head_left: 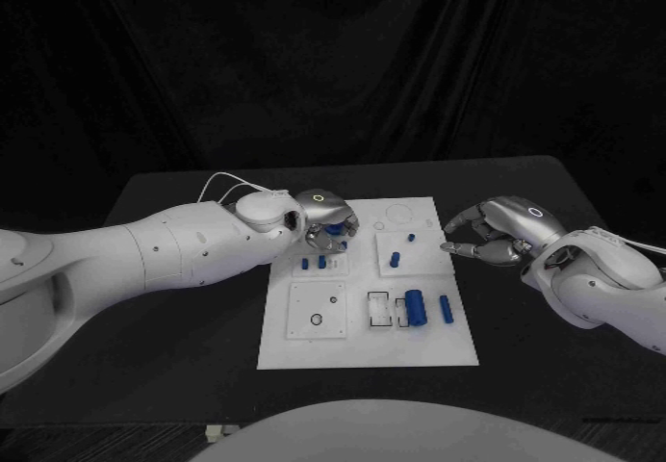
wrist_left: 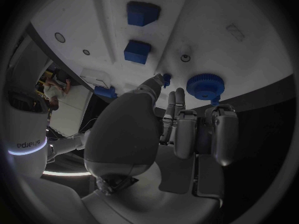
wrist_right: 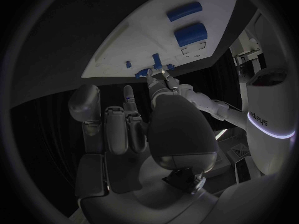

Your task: Assemble the parts on the task board

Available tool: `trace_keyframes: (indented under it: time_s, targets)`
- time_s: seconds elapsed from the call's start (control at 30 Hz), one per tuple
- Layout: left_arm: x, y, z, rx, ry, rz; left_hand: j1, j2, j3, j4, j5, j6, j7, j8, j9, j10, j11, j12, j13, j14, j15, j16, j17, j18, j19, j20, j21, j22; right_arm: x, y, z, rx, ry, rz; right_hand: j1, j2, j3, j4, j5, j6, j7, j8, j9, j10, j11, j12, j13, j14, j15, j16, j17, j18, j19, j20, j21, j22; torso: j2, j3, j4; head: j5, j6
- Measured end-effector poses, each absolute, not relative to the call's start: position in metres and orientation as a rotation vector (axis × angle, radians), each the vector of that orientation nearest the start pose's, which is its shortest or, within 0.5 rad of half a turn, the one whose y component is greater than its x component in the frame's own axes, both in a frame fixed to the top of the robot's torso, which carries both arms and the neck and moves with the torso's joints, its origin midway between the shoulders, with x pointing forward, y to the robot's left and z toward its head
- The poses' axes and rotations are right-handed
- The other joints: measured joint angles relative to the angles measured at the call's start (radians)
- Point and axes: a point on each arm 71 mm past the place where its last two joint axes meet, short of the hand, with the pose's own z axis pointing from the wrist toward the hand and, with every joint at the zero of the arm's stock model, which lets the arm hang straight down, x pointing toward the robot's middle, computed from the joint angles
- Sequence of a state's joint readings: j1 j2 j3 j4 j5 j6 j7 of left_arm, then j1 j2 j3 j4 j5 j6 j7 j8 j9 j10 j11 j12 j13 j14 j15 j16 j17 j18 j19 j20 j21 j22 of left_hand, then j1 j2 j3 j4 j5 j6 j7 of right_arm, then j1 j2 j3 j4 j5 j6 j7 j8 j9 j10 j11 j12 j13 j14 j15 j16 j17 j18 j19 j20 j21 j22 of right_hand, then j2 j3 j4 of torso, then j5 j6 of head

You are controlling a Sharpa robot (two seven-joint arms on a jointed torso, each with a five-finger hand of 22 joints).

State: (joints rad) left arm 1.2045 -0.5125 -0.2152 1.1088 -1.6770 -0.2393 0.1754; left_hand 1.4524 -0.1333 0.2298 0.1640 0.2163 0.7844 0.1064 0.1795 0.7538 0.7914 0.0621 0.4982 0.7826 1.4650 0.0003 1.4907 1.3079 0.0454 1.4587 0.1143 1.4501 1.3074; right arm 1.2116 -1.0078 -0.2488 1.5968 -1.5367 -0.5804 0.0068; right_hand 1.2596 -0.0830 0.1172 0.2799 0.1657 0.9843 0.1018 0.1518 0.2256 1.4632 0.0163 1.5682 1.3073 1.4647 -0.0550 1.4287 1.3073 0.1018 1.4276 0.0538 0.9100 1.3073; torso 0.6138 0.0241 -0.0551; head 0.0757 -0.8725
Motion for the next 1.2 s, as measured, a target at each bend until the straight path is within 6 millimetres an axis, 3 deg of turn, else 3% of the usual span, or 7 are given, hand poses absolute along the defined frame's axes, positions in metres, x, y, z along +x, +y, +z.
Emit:
trace_keyframes:
  time_s: [0.63,0.83,0.93,1.2]
  targets:
    - [0.5144,0.1349,-0.2698,0.7,1.75,-0.626,0.005,0.005,0.047,-0.019,0.005,0.076,-0.008,-0.012,-0.032,0.075,-0.014,-0.013,-0.045,0.0,0.0,-0.012,0.0,0.0,0.0,0.0,0.0,0.0,0.4357,-0.257,-0.2263,-0.242,1.558,0.609,0.0,0.0,0.0,0.0,0.0,0.0,0.0,0.0,0.0,0.0,0.0,0.0,0.0,0.0,0.0,0.0,0.0,0.0,0.0,0.0,0.0,0.001,-0.002,0.0012,-0.0003,-0.002,0.0]
    - [0.5141,0.1348,-0.271,0.701,1.752,-0.629,0.003,0.019,0.065,-0.023,0.008,0.125,-0.014,-0.016,-0.037,0.11,-0.024,-0.027,-0.067,0.003,-0.005,-0.016,0.0,0.0,0.002,-0.002,0.01,0.0,0.4357,-0.257,-0.2263,-0.242,1.558,0.609,0.005,0.005,0.004,-0.004,0.005,0.0,0.0,0.0,-0.001,0.0,0.0,0.0,0.0,0.0,0.0,0.0,0.0,0.0,0.0,0.0,-0.004,0.001,-0.002,0.0012,0.0001,-0.008,0.0]
    - [0.514,0.1342,-0.271,0.702,1.75,-0.632,0.0,0.022,0.079,-0.026,0.008,0.14,-0.022,-0.033,-0.052,0.132,-0.031,-0.06,-0.1,0.002,-0.017,-0.023,0.0,0.0,0.004,-0.004,0.012,0.0,0.4358,-0.2569,-0.2264,-0.242,1.558,0.609,0.01,0.0,0.004,-0.004,0.005,0.0,0.0,-0.004,-0.001,0.0,0.0,0.0,0.0,0.0,0.0,-0.004,0.0,0.0,0.0,0.0,-0.004,0.001,-0.001,0.0012,0.0005,-0.009,0.0]
    - [0.5141,0.1326,-0.2718,0.705,1.748,-0.638,-0.007,0.017,0.083,-0.03,0.008,0.14,-0.022,-0.054,-0.068,0.144,-0.027,-0.086,-0.128,0.002,-0.017,-0.027,0.0,0.0,0.004,-0.004,0.012,0.0,0.436,-0.2563,-0.2265,-0.243,1.558,0.61,0.01,0.0,0.001,-0.007,0.005,0.0,0.0,-0.004,-0.001,0.0,0.0,0.0,0.0,0.0,0.0,-0.004,0.0,0.0,0.0,0.0,-0.004,0.0,-0.001,0.0006,0.0002,-0.009,0.0]
